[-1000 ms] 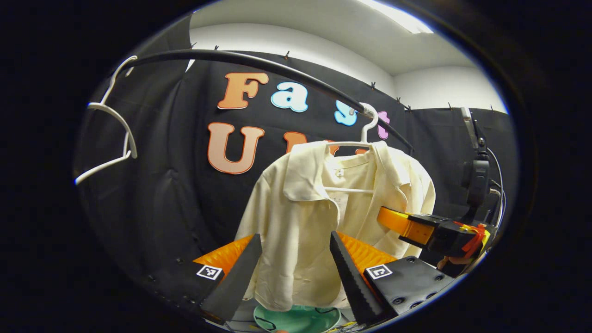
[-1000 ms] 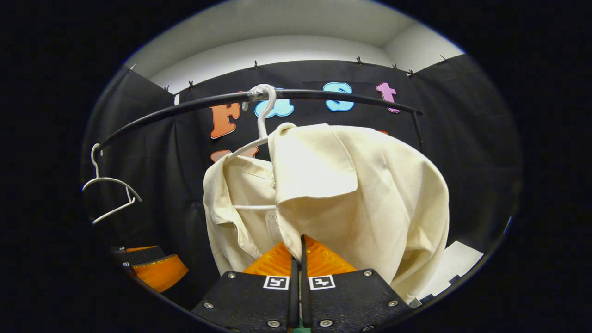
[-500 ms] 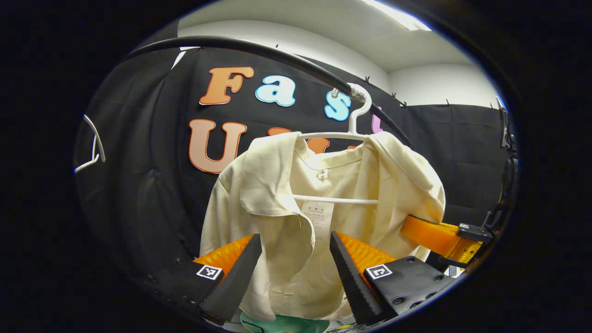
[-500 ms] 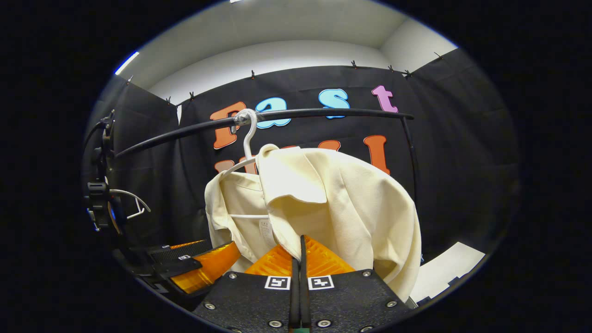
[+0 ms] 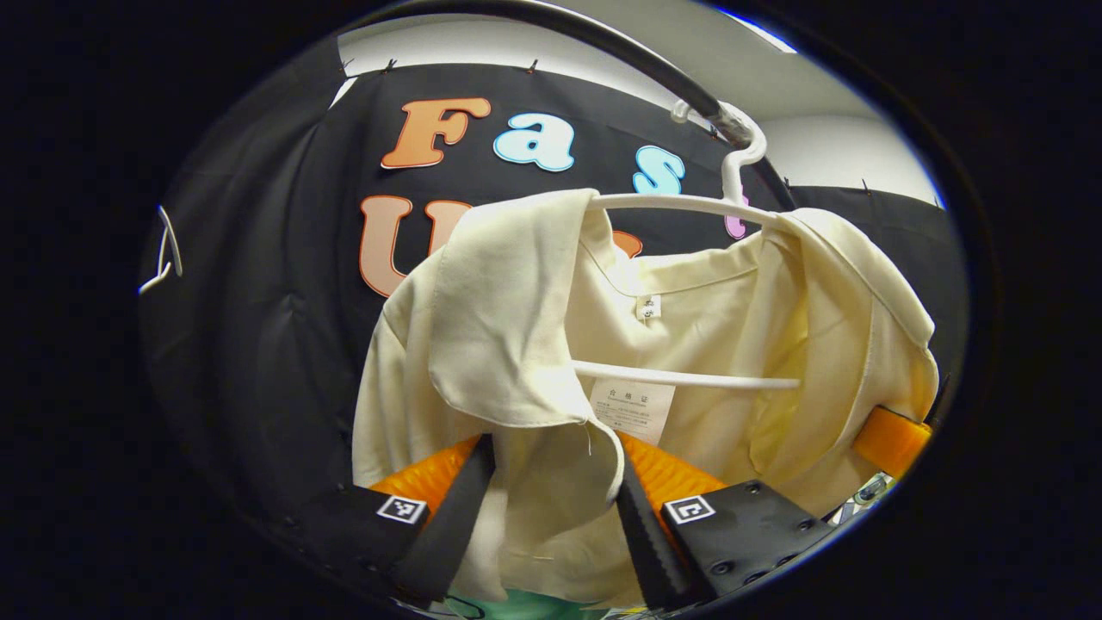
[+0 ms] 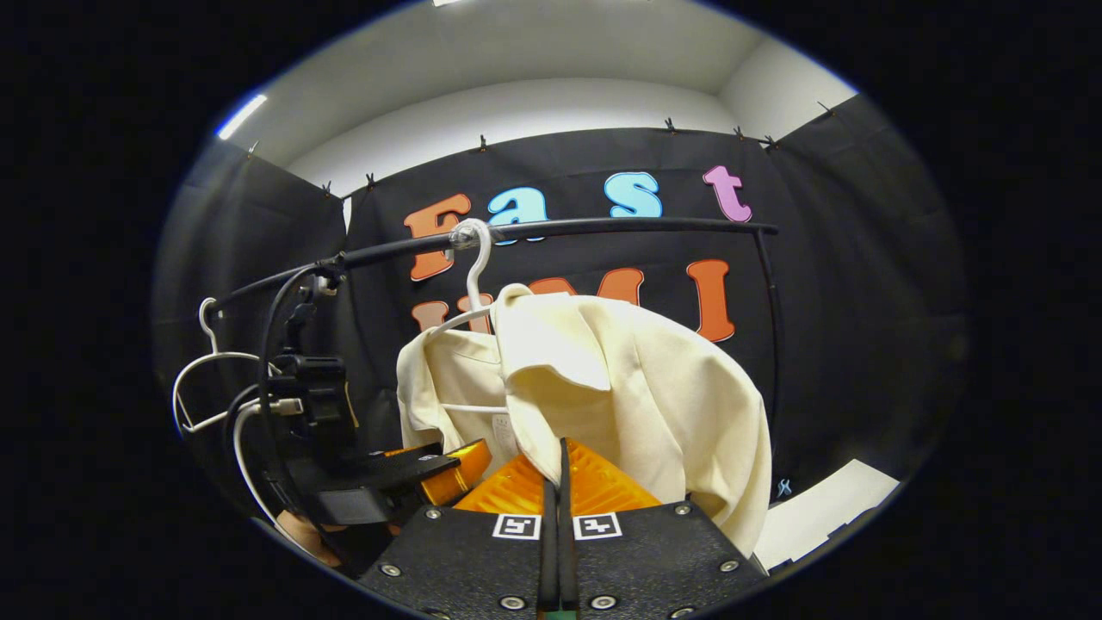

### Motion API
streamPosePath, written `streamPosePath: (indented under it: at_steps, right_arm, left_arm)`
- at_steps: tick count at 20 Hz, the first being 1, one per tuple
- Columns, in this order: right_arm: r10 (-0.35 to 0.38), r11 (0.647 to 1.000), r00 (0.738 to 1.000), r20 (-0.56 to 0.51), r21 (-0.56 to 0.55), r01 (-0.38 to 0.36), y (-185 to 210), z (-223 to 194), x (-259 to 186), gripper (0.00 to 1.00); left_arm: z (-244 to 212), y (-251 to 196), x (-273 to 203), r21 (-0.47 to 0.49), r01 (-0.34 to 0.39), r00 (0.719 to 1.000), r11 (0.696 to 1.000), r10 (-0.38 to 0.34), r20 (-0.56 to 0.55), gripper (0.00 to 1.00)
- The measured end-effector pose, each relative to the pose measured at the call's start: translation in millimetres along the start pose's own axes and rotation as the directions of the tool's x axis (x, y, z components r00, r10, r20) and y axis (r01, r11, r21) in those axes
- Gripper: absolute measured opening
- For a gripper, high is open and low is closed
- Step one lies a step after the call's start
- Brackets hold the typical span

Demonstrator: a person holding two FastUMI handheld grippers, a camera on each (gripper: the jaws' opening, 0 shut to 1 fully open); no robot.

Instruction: Grasp the clothes on the hanger with both hands and then place them into the laundry hamper below.

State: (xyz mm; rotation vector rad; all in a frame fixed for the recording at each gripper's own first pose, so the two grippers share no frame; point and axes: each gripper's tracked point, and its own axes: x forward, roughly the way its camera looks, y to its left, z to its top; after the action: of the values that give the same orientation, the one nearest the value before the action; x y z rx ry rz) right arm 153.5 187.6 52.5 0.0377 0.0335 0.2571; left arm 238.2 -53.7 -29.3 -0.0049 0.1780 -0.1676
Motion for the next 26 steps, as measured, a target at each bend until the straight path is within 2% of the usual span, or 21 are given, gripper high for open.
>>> streamPosePath:
  at_steps: [1, 3, 4, 6, 7, 8, 10, 12, 16, 21, 23, 24, 26]
  right_arm:
    - [0.0, 1.0, 1.0, 0.002, 0.002, 0.0, 0, 1, 0, 0.0]
    - [0.0, 1.0, 1.0, 0.005, 0.005, 0.0, -1, 1, -1, 0.0]
    - [0.001, 1.0, 1.0, 0.006, 0.006, -0.001, -1, 1, -2, 0.0]
    - [0.004, 1.0, 1.0, 0.007, 0.008, -0.004, 2, 1, -1, 0.0]
    - [0.008, 1.0, 1.0, 0.005, 0.009, -0.008, 4, 0, 0, 0.0]
    - [0.011, 1.0, 1.0, 0.004, 0.01, -0.012, 4, -1, 0, 0.0]
    - [0.013, 1.0, 1.0, 0.003, 0.012, -0.013, 5, -1, 3, 0.0]
    - [0.007, 1.0, 1.0, 0.002, 0.022, -0.007, 2, 1, 6, 0.0]
    - [0.012, 0.999, 1.0, 0.021, 0.031, -0.013, -3, 20, 11, 0.0]
    - [0.011, 1.0, 0.996, 0.089, 0.022, -0.013, -13, 61, 5, 0.0]
    - [0.005, 1.0, 0.993, 0.12, 0.017, -0.007, -20, 80, 2, 0.0]
    - [0.007, 1.0, 0.991, 0.134, 0.014, -0.009, -22, 88, -1, 0.0]
    - [-0.006, 1.0, 0.99, 0.144, 0.01, 0.005, -33, 98, -5, 0.0]
  left_arm:
    - [1, -1, 1, 0.009, 0.004, 1.0, 1.0, -0.004, 0.0, 0.8]
    - [3, 1, 1, 0.03, -0.01, 1.0, 1.0, 0.01, 0.001, 0.48]
    - [3, 0, 0, 0.037, 0.002, 1.0, 0.999, -0.002, -0.001, 0.27]
    - [3, 2, -7, 0.048, -0.016, 1.0, 0.999, 0.016, 0.004, 0.16]
    - [5, 9, -11, 0.068, -0.049, 0.999, 0.996, 0.049, 0.006, 0.13]
    - [9, 10, -14, 0.075, -0.046, 0.999, 0.996, 0.044, 0.016, 0.1]
    - [17, -6, -24, 0.039, 0.029, 0.999, 0.999, -0.03, 0.027, 0.07]
    - [32, -4, -33, 0.08, 0.033, 0.997, 0.996, -0.038, 0.065, 0.07]
    - [61, 5, -57, 0.174, -0.013, 0.992, 0.985, -0.009, 0.123, 0.07]
    - [92, 41, -68, 0.114, -0.075, 0.988, 0.991, 0.058, 0.146, 0.08]
    - [112, 57, -77, 0.113, -0.107, 0.98, 0.988, 0.086, 0.178, 0.05]
    - [118, 62, -83, 0.109, -0.117, 0.977, 0.987, 0.094, 0.193, 0.08]
    - [127, 74, -90, 0.097, -0.134, 0.971, 0.986, 0.111, 0.211, 0.07]
